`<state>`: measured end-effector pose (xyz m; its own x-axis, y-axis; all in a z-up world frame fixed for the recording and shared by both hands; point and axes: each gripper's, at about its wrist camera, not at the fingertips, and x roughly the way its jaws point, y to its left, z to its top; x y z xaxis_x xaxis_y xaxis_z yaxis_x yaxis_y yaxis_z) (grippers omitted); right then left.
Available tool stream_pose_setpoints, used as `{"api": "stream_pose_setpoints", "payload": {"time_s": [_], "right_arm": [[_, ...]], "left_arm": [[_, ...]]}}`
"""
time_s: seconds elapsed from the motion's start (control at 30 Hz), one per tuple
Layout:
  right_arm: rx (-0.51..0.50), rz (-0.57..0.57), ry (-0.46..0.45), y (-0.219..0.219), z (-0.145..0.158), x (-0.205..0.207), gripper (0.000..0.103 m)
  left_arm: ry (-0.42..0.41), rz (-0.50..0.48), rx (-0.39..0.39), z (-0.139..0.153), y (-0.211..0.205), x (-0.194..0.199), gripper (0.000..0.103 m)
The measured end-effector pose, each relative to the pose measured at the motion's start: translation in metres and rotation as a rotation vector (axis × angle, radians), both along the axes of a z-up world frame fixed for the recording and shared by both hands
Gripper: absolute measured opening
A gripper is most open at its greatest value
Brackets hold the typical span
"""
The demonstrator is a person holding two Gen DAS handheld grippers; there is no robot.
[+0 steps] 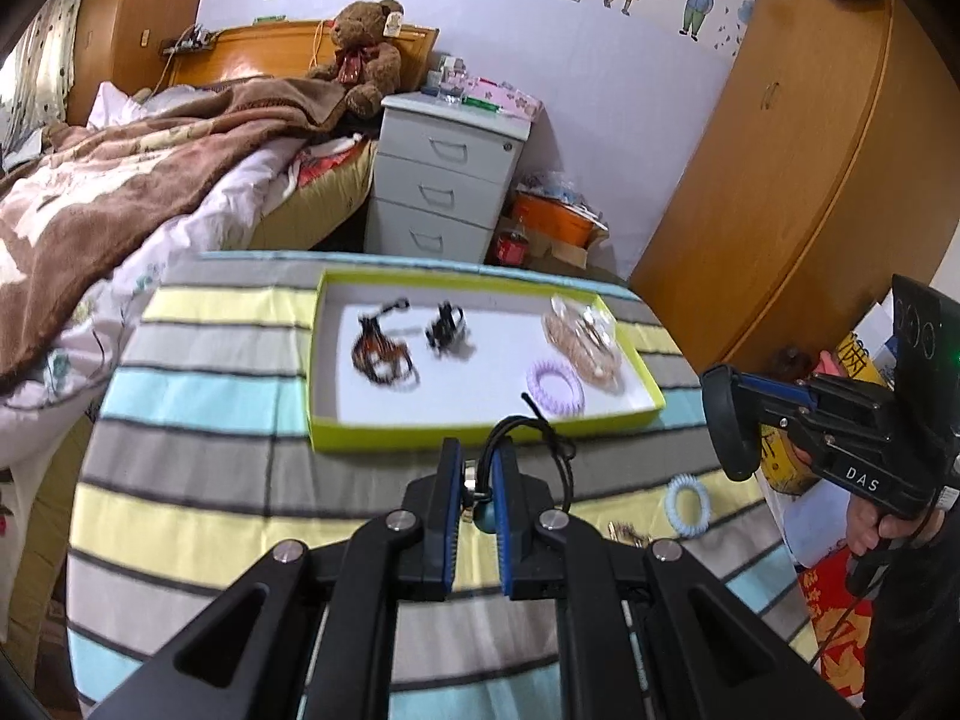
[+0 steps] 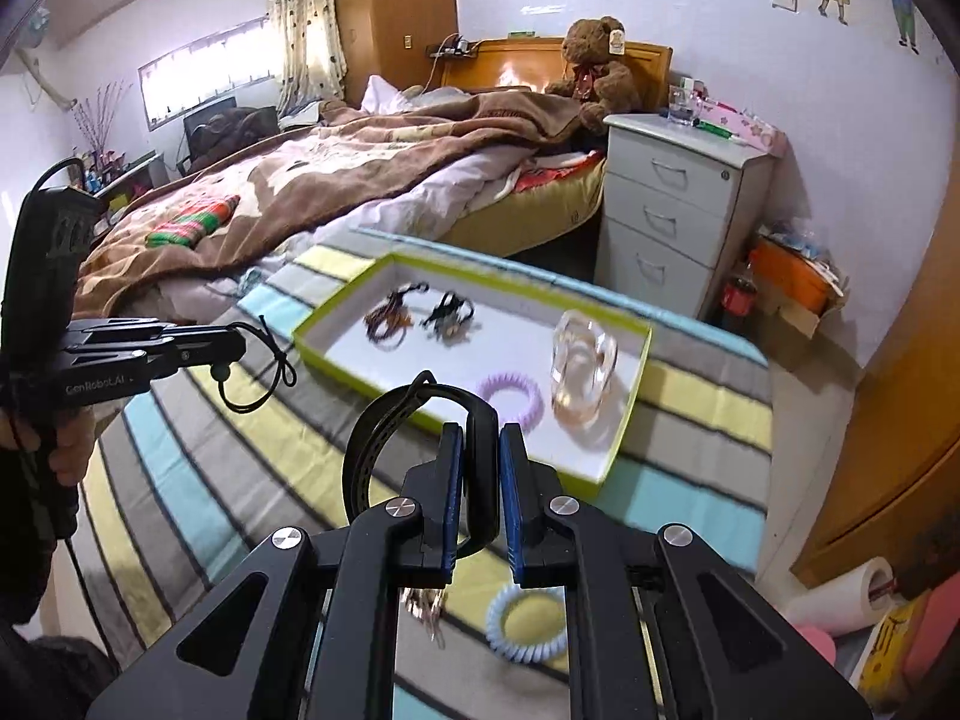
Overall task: Organize jewelry
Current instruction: 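Shake the black band with the right tool to free the gold clip, then carry the black cord and black band into the green tray with both tools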
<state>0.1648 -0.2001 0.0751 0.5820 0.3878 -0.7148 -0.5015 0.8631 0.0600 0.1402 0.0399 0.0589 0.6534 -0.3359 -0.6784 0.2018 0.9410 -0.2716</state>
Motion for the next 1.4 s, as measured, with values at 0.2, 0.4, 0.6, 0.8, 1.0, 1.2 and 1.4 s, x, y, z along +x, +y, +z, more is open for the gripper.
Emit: {"api": "stream_pose_setpoints", "payload": {"time_s": [0.2,0.4,0.6,0.8,1.0,1.2,1.4], "right_arm": [[-0.013,-0.016,0.01,0.014,0.004,0.036,0.012],[-0.039,-0.049,0.054,0.032,-0.008,0.081,0.012],[-0.07,-0.095,0.116,0.053,-0.03,0.123,0.012],[-0.098,-0.106,0.154,0.067,-0.049,0.149,0.012],[-0.16,-0.103,0.189,0.078,-0.067,0.163,0.012],[-0.198,-0.089,0.202,0.087,-0.08,0.17,0.012],[-0.251,-0.094,0.196,0.093,-0.087,0.173,0.012]], "left_arm": [[-0.012,0.007,0.006,0.007,0.006,0.024,0.01],[0.009,0.011,0.018,-0.003,0.006,0.049,0.01],[0.058,0.026,0.004,-0.023,0.009,0.075,0.01],[0.103,0.031,-0.001,-0.045,0.009,0.092,0.01],[0.134,0.037,0.004,-0.062,0.006,0.099,0.01],[0.158,0.036,0.006,-0.072,0.002,0.106,0.01],[0.178,0.05,0.009,-0.079,0.003,0.11,0.01]]}}
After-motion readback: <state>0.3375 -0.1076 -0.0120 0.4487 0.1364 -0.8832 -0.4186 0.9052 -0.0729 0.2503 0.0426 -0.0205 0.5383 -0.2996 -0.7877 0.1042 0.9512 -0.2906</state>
